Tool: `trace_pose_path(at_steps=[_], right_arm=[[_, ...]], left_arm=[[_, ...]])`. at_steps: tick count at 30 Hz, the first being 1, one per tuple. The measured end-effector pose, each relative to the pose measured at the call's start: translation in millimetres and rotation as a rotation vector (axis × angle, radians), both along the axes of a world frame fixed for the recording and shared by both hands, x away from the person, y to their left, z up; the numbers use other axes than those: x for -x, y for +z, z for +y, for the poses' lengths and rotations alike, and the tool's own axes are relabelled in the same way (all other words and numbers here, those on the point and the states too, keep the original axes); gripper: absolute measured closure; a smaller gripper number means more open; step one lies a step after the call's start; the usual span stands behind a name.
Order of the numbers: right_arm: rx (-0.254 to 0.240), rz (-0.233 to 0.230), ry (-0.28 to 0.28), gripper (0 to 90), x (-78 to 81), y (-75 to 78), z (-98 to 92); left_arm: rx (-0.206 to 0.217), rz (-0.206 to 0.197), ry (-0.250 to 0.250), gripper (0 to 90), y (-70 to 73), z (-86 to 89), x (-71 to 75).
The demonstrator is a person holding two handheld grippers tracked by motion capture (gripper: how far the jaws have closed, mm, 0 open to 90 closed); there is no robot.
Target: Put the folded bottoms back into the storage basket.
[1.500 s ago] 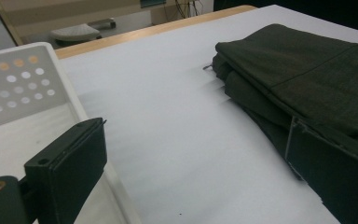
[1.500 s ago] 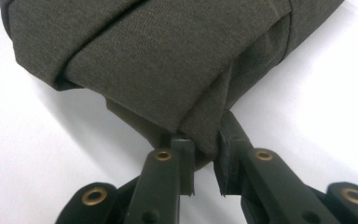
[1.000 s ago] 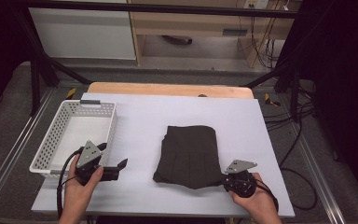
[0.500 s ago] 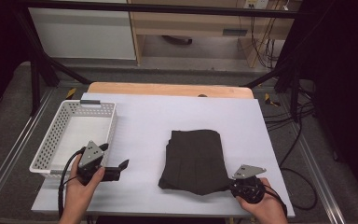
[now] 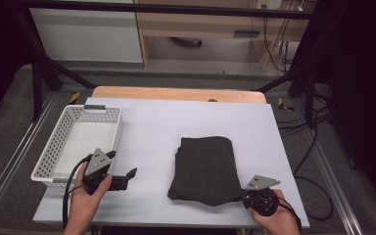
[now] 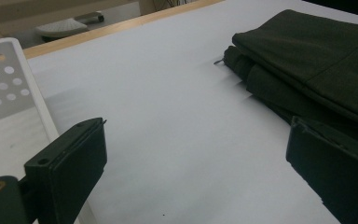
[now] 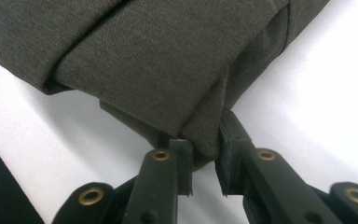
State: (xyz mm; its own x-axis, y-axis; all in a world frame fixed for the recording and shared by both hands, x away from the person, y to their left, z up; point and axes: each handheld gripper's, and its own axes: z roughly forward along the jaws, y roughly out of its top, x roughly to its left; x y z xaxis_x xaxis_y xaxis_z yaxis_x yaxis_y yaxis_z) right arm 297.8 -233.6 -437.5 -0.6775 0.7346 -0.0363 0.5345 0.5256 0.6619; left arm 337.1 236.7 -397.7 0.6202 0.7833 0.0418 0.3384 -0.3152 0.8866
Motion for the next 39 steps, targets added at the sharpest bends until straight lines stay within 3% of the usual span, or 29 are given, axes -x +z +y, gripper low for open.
trace_pose_path(at_steps=[23,31,35,39], right_arm=[[-0.002,-0.004,-0.02,77.7,1.1,-0.6,-1.6],[-0.015,-0.004,-0.042,68.3,2.0,-1.7,-1.8],[-0.035,-0.003,-0.06,56.8,3.4,-1.4,-3.2],[-0.04,-0.014,-0.069,51.8,2.4,-2.1,-1.6]], left_arm=[[-0.003,0.003,-0.007,5.2,-1.2,-2.2,-0.3],[-0.007,0.005,-0.011,5.2,-1.7,-3.8,-0.1],[-0.005,0.006,-0.018,5.2,-1.8,-4.7,0.3],[-0.006,0.008,-0.023,5.2,-2.1,-5.8,0.6]])
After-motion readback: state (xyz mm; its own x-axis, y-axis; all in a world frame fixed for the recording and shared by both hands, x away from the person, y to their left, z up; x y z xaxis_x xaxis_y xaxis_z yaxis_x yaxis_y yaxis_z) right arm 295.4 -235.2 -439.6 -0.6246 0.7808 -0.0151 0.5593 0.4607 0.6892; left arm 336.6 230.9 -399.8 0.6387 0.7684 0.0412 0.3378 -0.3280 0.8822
